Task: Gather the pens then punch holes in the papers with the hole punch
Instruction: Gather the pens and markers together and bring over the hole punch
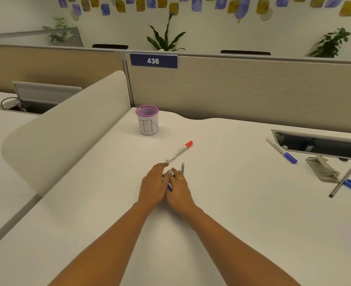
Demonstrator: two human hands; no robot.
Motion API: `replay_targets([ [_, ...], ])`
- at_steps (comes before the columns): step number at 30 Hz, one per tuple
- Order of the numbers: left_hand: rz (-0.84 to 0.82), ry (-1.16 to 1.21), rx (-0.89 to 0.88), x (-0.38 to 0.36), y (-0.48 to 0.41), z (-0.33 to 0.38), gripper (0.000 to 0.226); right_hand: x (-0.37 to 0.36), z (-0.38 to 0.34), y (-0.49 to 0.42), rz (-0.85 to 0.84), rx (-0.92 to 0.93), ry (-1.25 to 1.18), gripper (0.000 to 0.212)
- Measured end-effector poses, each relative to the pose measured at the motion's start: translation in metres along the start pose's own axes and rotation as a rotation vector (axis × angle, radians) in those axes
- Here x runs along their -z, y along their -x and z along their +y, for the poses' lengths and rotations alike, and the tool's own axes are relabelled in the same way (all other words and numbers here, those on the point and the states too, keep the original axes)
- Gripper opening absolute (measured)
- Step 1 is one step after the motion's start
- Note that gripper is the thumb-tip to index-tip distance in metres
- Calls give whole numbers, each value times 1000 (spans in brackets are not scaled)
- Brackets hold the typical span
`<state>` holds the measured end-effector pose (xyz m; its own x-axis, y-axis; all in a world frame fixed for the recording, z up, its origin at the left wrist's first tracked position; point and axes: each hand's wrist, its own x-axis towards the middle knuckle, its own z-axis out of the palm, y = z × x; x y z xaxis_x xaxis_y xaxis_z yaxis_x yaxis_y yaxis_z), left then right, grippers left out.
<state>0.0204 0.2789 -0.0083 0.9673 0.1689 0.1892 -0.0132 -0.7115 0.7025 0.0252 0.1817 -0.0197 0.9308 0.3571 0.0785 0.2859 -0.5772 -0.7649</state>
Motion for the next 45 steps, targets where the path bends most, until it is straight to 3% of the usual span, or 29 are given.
replay_targets([
  [4, 65, 38, 17, 3, 7, -20, 43, 8, -8, -38, 131, -7, -23, 32],
  [7, -38, -119, -115, 0, 12, -25, 56, 25, -13, -85, 157, 2, 102, 33],
  [14, -395, -369, -368, -5, -2, -23, 86, 16, -19, -165, -200, 83, 548, 50],
  [19, -424, -369, -417, -6, -4, -22, 95, -8, -30, -198, -273, 250, 696, 53],
  [25, -470, -465, -442, -6, -3, -21, 84, -27, -45, -223, -254, 276, 767, 39],
  [29, -453, -391, -413, -6, -3, -22, 79, -26, -40, -222, -233, 306, 807, 32],
  [33, -422, -299, -377, -6, -2, -21, 56, -16, -33, -219, -269, 299, 761, 27],
  [45, -408, -429, -360, -6, 0, -25, 48, 34, -11, -142, -359, 114, 528, 29],
])
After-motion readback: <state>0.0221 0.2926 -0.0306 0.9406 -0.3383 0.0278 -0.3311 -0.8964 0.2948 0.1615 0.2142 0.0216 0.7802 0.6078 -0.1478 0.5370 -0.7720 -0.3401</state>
